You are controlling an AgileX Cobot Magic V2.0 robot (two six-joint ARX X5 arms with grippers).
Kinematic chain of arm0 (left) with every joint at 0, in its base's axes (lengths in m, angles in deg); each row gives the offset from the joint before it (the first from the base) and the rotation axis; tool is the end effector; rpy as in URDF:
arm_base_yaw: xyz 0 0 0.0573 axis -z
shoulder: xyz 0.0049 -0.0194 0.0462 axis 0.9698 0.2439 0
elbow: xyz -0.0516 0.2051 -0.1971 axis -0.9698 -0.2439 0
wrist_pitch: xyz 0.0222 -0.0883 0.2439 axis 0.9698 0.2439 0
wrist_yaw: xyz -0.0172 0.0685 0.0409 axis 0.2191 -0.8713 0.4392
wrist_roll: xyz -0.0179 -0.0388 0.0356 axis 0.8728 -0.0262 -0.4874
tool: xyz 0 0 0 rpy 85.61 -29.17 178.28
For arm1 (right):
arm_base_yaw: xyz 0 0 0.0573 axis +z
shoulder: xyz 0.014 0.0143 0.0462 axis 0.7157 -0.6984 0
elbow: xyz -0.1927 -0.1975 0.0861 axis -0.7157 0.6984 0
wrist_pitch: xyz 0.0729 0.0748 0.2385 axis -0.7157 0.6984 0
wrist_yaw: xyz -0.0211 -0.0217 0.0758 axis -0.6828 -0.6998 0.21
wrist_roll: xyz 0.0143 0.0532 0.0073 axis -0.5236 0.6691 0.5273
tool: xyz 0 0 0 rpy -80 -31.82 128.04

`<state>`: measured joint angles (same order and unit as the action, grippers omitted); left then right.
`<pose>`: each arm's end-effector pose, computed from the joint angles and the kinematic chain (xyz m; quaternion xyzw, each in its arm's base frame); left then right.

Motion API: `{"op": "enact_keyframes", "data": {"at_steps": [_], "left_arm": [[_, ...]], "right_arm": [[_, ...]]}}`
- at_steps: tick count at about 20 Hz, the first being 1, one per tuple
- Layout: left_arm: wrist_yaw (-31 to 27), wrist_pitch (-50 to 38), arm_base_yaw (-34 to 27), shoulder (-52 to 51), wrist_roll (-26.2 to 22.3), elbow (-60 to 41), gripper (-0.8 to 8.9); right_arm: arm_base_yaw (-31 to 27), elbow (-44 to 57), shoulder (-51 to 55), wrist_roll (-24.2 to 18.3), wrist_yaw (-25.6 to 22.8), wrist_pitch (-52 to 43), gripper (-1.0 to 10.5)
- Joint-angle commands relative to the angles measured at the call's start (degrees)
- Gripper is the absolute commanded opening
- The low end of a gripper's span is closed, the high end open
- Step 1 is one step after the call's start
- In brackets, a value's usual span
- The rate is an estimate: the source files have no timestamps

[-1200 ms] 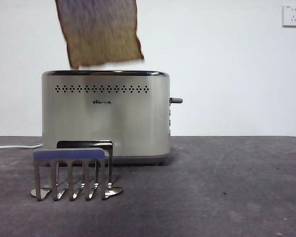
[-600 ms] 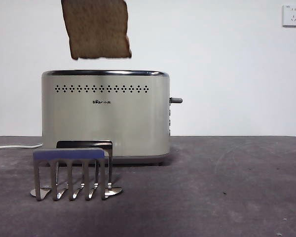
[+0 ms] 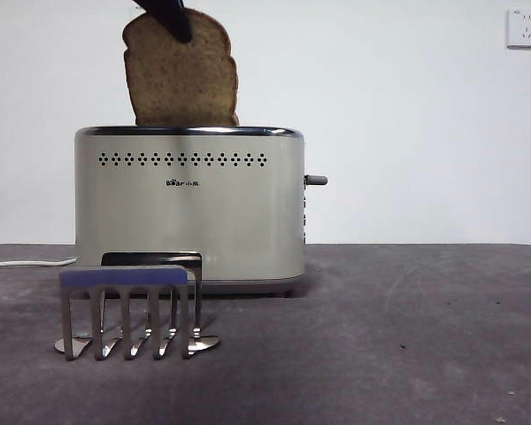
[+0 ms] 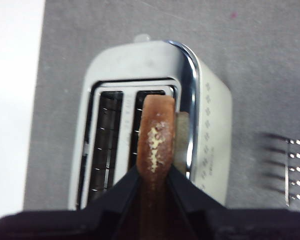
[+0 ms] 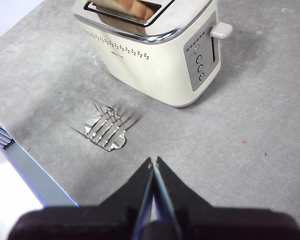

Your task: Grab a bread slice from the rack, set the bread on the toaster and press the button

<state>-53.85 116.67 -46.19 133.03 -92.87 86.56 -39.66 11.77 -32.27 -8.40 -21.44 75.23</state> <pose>0.2837 -0.1638 0.4215 0.5077 0.2129 -0.4167 0.7234 0.1411 0.0338 0.3606 -0.0061 0.3023 0.3707 0.8781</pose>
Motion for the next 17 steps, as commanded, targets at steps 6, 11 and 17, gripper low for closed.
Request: {"op": "enact_keyframes", "data": {"at_steps": [6, 11, 17], "left_arm": [[0.39, -0.50, -1.81, 0.92, -0.17, -0.15, -0.08], [4.90, -2.19, -3.93, 4.66, 0.24, -0.15, -0.01], [4.94, -7.87, -3.96, 7.87, 1.57, -0.15, 0.01]], "right_arm": [[0.13, -0.11, -0.28, -0.46, 0.20, -0.11, -0.1], [0.13, -0.11, -0.28, -0.46, 0.20, -0.11, -0.1], [0.13, -0.11, -0.28, -0.44, 0.20, -0.13, -0.1]]}}
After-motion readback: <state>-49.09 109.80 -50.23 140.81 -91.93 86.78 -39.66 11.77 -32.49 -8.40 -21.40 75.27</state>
